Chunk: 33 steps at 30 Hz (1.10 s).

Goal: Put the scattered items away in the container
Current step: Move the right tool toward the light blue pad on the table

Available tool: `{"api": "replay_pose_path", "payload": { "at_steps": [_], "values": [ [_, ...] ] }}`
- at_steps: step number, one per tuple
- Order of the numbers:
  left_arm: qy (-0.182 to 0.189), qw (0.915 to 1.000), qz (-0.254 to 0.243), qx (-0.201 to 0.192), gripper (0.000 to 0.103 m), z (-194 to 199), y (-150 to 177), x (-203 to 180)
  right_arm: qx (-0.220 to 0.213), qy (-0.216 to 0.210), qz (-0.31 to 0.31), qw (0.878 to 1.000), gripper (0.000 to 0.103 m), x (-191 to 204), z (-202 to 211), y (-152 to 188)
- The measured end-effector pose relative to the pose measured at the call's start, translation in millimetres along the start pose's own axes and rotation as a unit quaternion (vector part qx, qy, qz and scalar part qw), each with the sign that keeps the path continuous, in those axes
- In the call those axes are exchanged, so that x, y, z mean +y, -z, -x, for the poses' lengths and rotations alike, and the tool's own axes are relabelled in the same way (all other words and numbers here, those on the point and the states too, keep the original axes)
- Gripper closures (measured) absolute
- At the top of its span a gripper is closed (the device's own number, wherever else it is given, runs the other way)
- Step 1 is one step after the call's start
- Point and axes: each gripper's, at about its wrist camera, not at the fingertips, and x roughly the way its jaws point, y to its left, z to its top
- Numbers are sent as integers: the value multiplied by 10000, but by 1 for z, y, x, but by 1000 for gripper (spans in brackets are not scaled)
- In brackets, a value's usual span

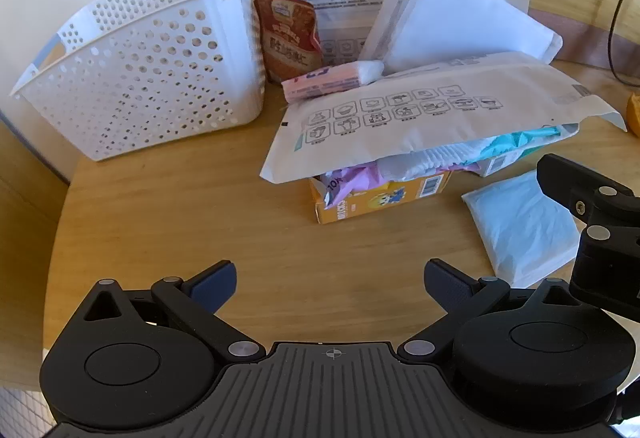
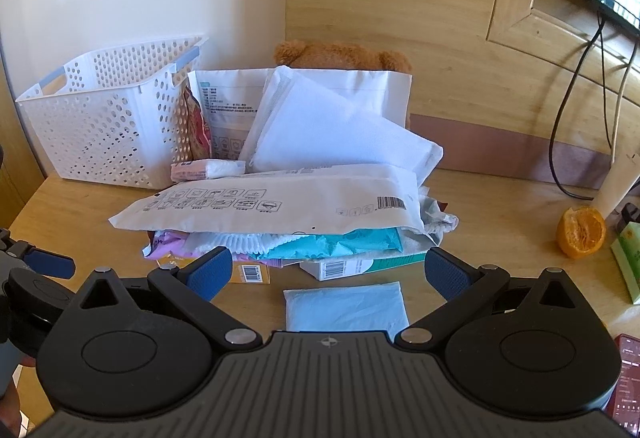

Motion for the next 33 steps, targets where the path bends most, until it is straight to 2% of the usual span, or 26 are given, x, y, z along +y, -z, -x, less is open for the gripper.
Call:
{"api": "replay_pose_path", "payload": {
  "at_steps": [18, 25, 33],
  "values": [
    [29, 10000, 32, 41, 0, -2, -1, 8, 35, -17, 2, 10000, 0, 5, -4, -1],
    [128, 9988, 437, 152, 0, -6, -2, 35, 100, -87, -179, 9998, 0, -6, -7, 1],
    [439, 9961, 753, -99, 0, 0, -12, 60, -16, -310, -296, 9991, 0, -12, -9, -1]
  ]
}}
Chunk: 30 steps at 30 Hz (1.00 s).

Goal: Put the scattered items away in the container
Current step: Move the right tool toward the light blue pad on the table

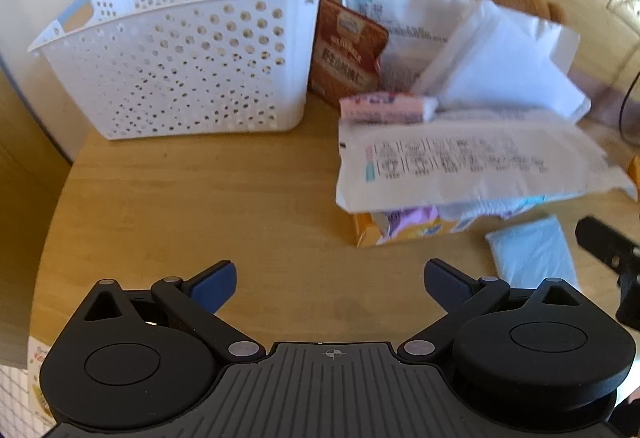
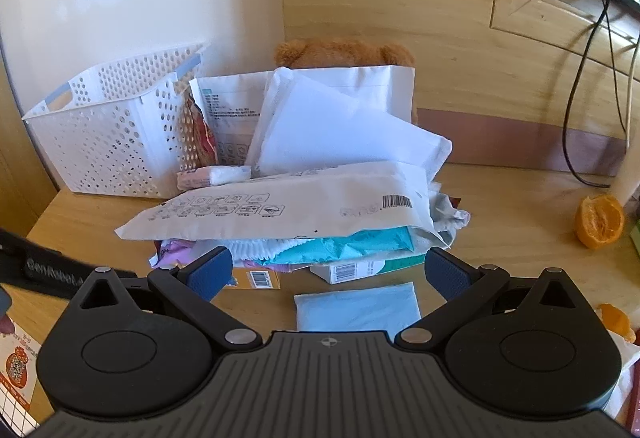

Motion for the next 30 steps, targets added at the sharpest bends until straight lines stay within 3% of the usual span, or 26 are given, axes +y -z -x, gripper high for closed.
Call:
{"api": "replay_pose_path", "payload": {
  "at_steps": [5, 11, 15, 19, 30],
  "values": [
    [194, 9997, 33, -114, 0, -2, -4, 6, -3, -2, -52, 10000, 0, -7, -4, 2],
    [631, 9971, 408, -103, 0, -6, -10, 16, 64, -50, -429, 9990, 0, -26, -8, 8],
    [753, 9971, 113, -81, 0, -10, 0, 5, 342, 73, -354, 9988, 0, -34, -16, 27],
    [637, 9977, -225, 97, 0, -19, 16, -14, 656, 121, -364, 9971, 0, -45, -35, 47],
    [549, 9978, -252, 262, 0, -22, 25, -21, 1077, 61, -194, 9940, 4, -42, -79, 73]
  ]
}}
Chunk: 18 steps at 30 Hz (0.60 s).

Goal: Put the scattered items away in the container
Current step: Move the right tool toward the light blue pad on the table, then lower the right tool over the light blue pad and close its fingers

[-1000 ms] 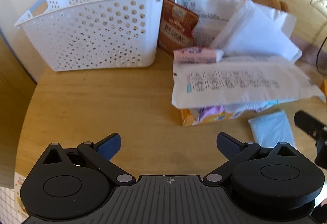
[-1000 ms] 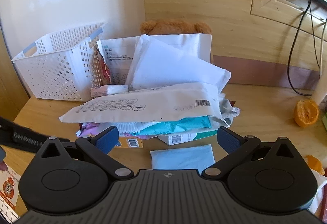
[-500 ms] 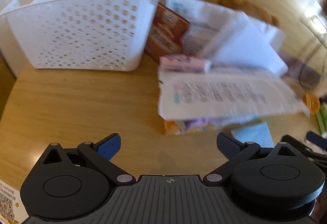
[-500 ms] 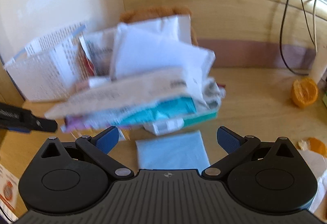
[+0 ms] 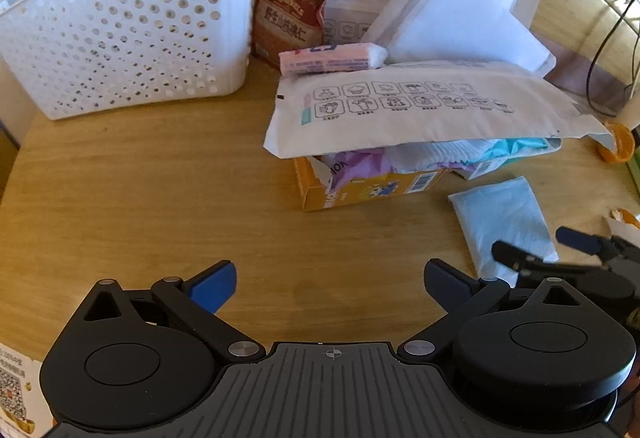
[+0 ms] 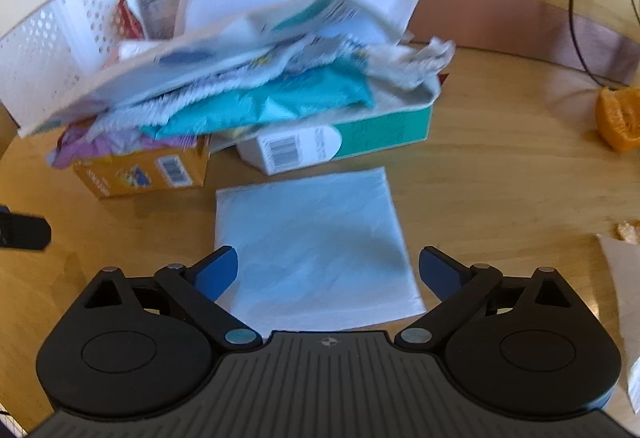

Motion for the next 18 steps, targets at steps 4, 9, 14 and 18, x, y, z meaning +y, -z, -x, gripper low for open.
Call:
{"api": "replay_pose_path", "payload": {
  "at_steps": [4, 9, 14, 18],
  "values": [
    [90, 10000, -23, 15, 0, -3, -4, -5, -27, -10, 106, 9999, 5, 4, -1, 11],
    [168, 9994, -309, 26, 0, -7, -10, -25, -165, -89, 185, 9997, 8, 1, 4, 16],
    [287, 9977, -605, 75, 0, -16, -12, -49, -301, -290, 393, 9984, 42, 3, 16, 22],
    [356, 9964, -746, 187, 0, -28, -11, -63, -341, -361, 612, 9969, 65, 7, 22, 29]
  ]
}}
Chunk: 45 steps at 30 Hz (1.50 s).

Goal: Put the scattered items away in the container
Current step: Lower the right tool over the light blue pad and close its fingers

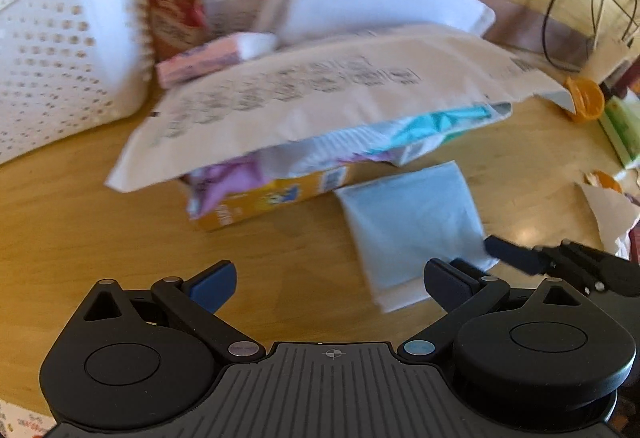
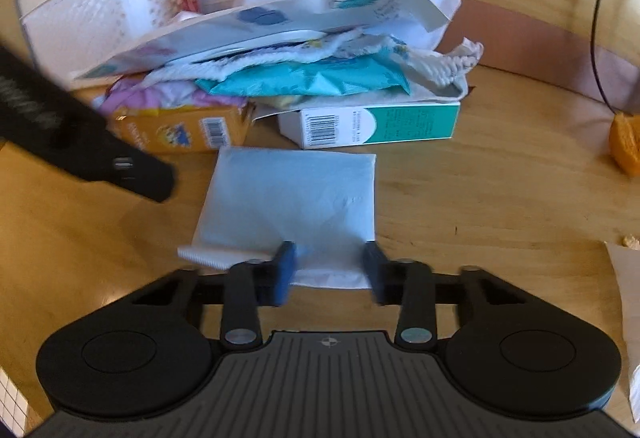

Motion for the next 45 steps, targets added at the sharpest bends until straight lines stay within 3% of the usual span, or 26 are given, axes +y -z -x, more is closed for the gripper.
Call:
{"api": "replay_pose_path", "payload": {
  "at_steps": [12, 16, 26, 27, 29, 31, 32, 36, 42, 45],
  "values": [
    [145, 9993, 109, 342, 0, -41, -8, -21, -76, -260, 216, 9994, 68, -2, 8, 8],
    [49, 9997, 51, 237, 0, -44, -11, -26, -120, -354, 273, 9989, 68, -4, 9, 11],
    [209, 9997, -85, -26, 0, -44, -17, -45, -136, -528, 332, 9980, 65, -8, 8, 11],
    [167, 9998, -131, -54, 0, -43, -17, -47, -142, -523, 336, 9980, 65, -8, 8, 11],
    [58, 9997, -180, -145, 0, -41, -15, -49, -141, -491, 300, 9982, 53, -11, 8, 11],
    [61, 9998, -100, -183, 8, -39, -14, -46, -136, -408, 228, 9988, 41, -14, 8, 12],
    [73, 9998, -19, -180, 17, -38, -14, -44, -142, -386, 192, 9990, 39, -16, 9, 13],
    [53, 9997, 129, -220, 37, -35, -10, -37, -136, -239, 64, 9996, 34, -23, 7, 12],
    [12, 9996, 131, -239, 42, -29, -2, -36, -174, -327, -78, 9993, 30, -26, 0, 7],
    [2, 9997, 134, -228, 45, -27, 0, -34, -206, -417, -57, 9989, 44, -21, -3, 3]
  ]
}}
